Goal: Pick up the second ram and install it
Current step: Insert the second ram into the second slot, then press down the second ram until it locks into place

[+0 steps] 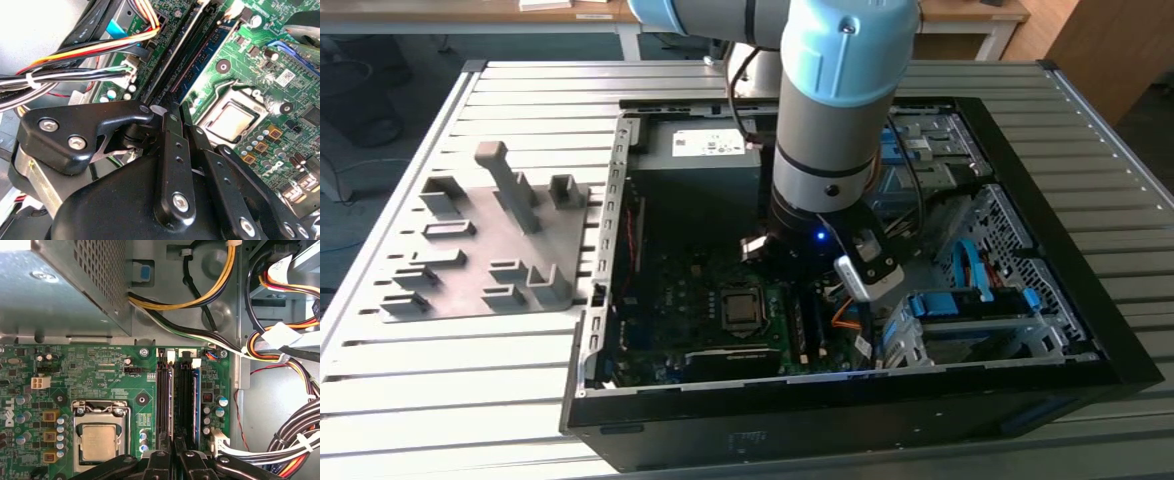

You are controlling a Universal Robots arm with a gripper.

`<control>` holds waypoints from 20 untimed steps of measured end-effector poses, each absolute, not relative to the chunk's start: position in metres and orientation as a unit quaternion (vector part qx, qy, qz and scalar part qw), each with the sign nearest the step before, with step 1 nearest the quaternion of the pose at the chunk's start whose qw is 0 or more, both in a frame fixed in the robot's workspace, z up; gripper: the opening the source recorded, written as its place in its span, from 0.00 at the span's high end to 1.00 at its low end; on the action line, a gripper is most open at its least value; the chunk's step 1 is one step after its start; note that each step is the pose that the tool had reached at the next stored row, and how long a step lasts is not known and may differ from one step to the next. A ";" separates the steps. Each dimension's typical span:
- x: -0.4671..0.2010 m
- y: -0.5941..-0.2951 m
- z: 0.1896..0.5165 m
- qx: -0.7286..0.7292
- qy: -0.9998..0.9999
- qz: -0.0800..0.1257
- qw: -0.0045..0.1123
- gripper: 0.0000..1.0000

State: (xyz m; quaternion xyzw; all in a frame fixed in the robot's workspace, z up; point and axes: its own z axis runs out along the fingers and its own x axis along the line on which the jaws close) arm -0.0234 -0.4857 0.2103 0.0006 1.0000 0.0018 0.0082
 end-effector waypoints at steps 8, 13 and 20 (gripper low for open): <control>-0.023 -0.486 0.210 0.001 1.000 0.001 0.008 0.86; -0.023 -0.486 0.210 0.001 1.000 0.001 0.008 0.79; -0.023 -0.486 0.232 0.001 1.000 0.002 0.008 0.79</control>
